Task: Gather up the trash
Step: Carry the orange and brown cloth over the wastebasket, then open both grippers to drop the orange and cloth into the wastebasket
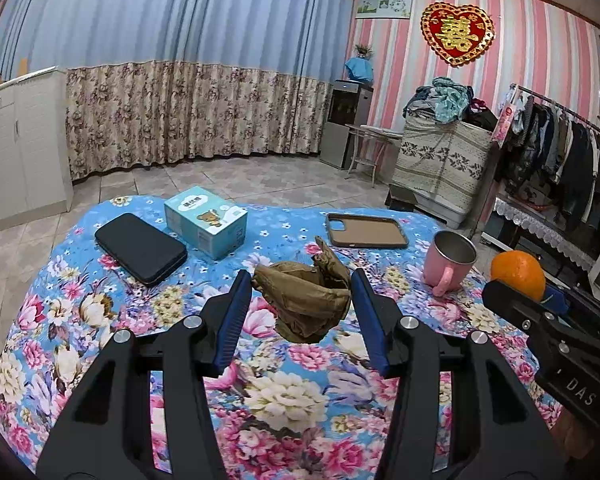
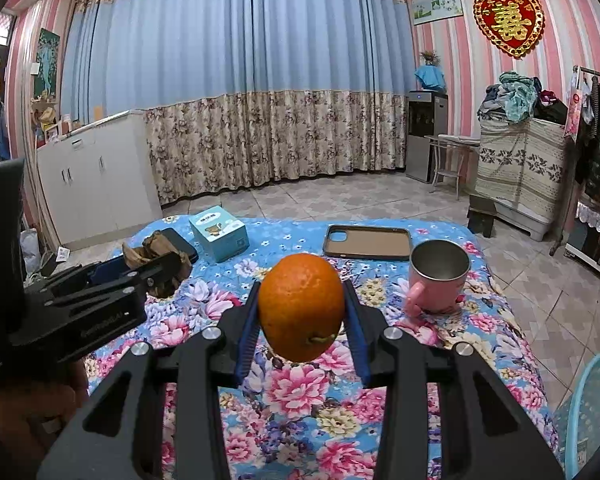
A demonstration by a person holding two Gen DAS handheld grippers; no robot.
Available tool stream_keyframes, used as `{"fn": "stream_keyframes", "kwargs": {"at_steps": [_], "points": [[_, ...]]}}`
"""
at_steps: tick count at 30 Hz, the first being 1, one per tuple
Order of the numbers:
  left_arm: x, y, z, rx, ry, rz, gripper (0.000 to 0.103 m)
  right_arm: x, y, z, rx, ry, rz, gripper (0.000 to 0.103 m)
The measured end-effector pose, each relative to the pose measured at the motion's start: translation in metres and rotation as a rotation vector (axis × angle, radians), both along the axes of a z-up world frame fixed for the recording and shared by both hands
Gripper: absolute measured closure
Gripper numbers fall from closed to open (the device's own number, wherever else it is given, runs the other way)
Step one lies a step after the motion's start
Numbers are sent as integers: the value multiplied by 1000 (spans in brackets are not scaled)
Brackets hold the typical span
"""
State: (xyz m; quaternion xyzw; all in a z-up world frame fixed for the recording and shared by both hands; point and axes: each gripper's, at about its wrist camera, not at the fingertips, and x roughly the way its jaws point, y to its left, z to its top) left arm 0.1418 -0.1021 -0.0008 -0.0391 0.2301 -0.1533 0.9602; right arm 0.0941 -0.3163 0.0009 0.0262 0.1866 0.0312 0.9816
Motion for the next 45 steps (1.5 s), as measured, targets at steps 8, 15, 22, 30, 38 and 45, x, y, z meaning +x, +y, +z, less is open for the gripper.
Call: {"fn": "stream_keyframes", "kwargs": {"at_steps": [8,15,22,30,38,45], "points": [[-3,-11,3,12,-12,-18,53,-2,-9,2,14,-4,-10,64],[-2,-12,5,15,-19,-22,53,-5,-13,5,20,-14,-18,64],[-5,-17,10,16,-28,-32,53,-11,-23,9,27,-29,-36,64],[-17,-42,15,30,-39,-77,53,-29,-54,15,53,-48,-86,64],[-37,-90,14,51,-40,-176,53,-73,-120,14,86,-63,-225,64],[-81,-198,4,80,-38,-389,53,-148,-230,-6,104,-30,-448,64]]}}
